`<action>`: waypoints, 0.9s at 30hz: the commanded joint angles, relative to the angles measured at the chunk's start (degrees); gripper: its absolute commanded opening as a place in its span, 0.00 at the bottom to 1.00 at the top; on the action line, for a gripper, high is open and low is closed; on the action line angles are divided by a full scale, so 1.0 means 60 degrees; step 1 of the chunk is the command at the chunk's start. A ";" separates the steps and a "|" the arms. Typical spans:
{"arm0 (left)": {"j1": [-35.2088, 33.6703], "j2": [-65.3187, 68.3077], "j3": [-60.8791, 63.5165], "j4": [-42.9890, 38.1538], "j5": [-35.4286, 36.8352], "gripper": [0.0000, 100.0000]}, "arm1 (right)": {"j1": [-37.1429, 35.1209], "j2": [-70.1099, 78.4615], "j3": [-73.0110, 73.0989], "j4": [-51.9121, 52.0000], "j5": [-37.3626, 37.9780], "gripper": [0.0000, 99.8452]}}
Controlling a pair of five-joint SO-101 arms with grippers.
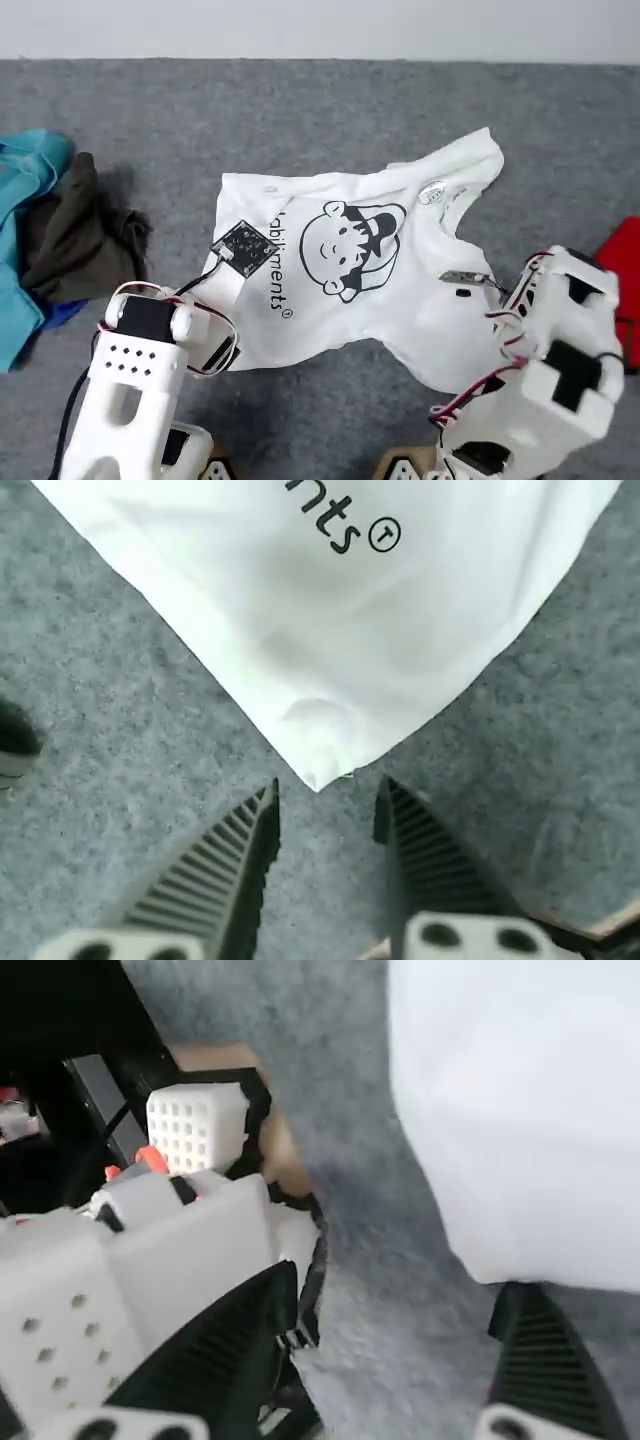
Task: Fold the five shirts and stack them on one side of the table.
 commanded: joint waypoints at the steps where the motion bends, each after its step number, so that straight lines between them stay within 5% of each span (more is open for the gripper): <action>1: 0.0015 -0.0059 -0.0110 -0.0147 0.0161 0.15 | -0.0330 0.0462 -0.0586 -0.0418 -0.0205 0.32; 8: 0.0000 -0.0073 -0.0110 -0.0088 0.0176 0.15 | -0.0623 0.1341 -0.1612 -0.0725 -0.0205 0.31; 16: 0.0000 -0.0073 -0.0110 -0.0088 0.0176 0.15 | -0.0608 0.2117 -0.2608 -0.0974 -0.0513 0.00; 27: -0.0015 -0.0073 -0.0125 -0.0088 0.0176 0.15 | -0.0491 0.2220 -0.3429 -0.0388 -0.0762 0.01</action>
